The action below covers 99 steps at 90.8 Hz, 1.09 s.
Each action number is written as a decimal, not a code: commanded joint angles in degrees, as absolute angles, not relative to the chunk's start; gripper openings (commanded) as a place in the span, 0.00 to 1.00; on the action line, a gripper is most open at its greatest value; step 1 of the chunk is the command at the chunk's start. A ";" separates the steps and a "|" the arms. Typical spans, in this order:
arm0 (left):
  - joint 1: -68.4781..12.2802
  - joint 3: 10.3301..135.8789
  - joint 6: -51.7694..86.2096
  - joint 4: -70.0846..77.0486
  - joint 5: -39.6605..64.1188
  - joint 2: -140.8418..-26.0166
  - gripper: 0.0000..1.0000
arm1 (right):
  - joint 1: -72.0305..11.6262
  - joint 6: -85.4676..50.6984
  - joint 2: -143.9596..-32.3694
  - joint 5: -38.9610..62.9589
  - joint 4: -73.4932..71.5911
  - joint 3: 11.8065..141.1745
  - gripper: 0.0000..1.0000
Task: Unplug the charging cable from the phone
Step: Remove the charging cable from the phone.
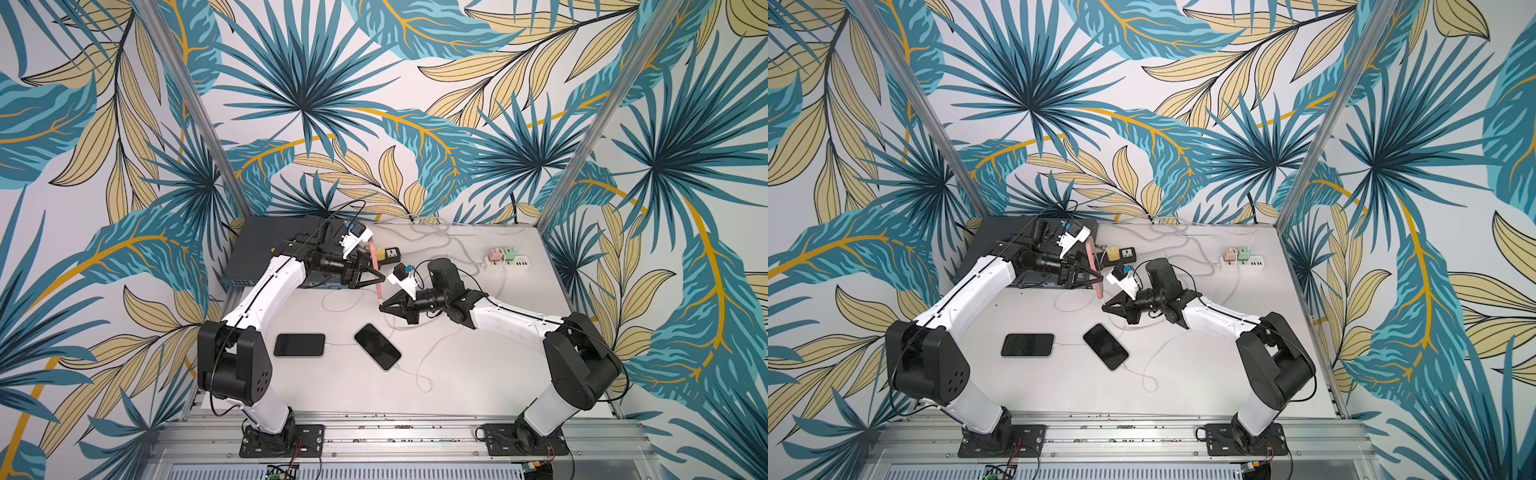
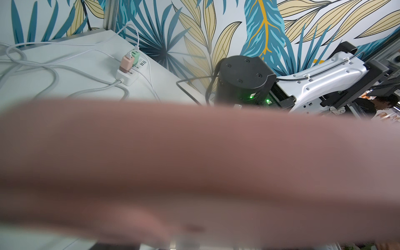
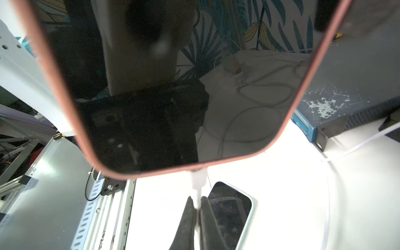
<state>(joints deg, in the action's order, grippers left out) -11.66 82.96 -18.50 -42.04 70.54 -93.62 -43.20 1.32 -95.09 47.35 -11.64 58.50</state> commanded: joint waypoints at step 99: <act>-10.28 83.24 -23.31 -45.68 73.26 -89.61 0.37 | -38.26 -18.05 -101.07 9.58 -1.87 64.60 0.26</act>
